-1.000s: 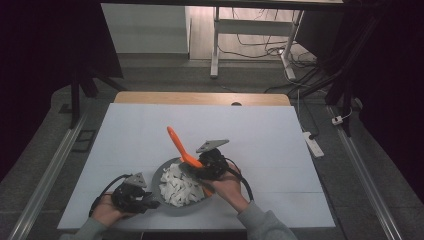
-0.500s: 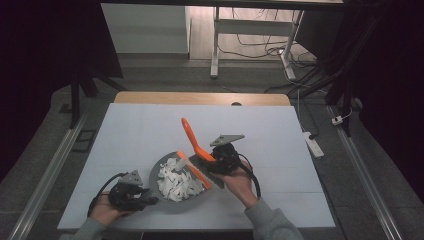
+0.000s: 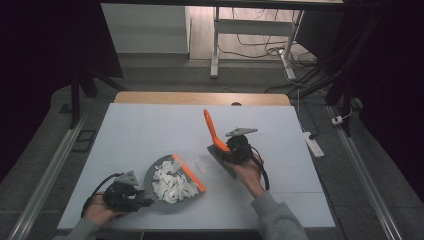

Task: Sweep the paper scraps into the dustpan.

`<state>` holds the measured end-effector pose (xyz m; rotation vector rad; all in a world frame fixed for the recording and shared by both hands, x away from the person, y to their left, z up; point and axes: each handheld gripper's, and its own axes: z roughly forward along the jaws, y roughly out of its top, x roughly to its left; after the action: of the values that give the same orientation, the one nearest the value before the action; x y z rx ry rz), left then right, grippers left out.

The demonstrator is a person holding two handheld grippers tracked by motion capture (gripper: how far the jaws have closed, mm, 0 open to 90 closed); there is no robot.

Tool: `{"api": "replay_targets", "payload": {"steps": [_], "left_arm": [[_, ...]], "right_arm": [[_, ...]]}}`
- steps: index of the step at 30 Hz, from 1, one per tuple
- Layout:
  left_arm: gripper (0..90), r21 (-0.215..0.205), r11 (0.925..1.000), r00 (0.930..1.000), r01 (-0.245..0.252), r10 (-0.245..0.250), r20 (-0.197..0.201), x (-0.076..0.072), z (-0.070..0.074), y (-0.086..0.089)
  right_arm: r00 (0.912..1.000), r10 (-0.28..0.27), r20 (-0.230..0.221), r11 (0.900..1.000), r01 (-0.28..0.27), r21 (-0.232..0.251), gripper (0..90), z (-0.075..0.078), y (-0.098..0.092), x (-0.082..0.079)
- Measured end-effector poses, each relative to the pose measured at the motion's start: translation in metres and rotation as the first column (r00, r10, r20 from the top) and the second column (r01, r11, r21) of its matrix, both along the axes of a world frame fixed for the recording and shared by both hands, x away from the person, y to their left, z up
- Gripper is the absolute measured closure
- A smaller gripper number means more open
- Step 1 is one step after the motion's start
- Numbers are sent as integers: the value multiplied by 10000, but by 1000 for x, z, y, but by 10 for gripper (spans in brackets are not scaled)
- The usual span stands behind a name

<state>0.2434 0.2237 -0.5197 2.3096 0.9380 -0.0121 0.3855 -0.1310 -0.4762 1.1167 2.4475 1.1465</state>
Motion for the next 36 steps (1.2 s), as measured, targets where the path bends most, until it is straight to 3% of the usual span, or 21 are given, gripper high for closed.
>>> {"api": "replay_targets", "payload": {"steps": [7, 11, 17, 20, 22, 23, 24, 27, 36], "left_arm": [[616, 148, 9996, 9997, 222, -221, -53, 2, -2, -2], [616, 244, 9992, 9995, 319, -319, -11, 3, -2, -6], [617, 349, 9985, 9992, 411, -411, 1, 5, -3, -11], [617, 371, 9987, 9994, 339, -339, 8, 5, -4, -12], [617, 327, 9989, 9994, 341, -341, 14, 5, -5, -12], [616, 314, 9990, 9994, 331, -333, 50, 5, -5, -12], [617, 306, 9990, 9994, 325, -328, 73, 5, -5, -12], [616, 269, 9991, 9993, 328, -331, 143, 4, -5, -12], [616, 91, 9995, 9981, 294, -299, 544, 3, -5, -11]], "right_arm": [[9994, 89, -338, 9977, -112, -674, 702, -19, 23, 22], [9979, 125, -629, 9994, -144, -303, 702, -22, 36, 25], [9888, 1257, -808, 9921, -1254, 82, 703, -28, 74, 6], [9787, 1914, -747, 9814, -1899, 267, 703, -25, 93, -13], [9634, 2494, -984, 9675, -2437, 668, 702, -21, 100, -23], [9607, 2618, -920, 9643, -2566, 654, 702, -17, 102, -28], [9604, 2698, -690, 9624, -2666, 521, 703, -14, 103, -31], [9653, 2586, -363, 9642, -2557, 705, 702, -3, 95, -32], [9791, 2031, -95, 9744, -2012, 1002, 702, 12, 66, -26]]}}
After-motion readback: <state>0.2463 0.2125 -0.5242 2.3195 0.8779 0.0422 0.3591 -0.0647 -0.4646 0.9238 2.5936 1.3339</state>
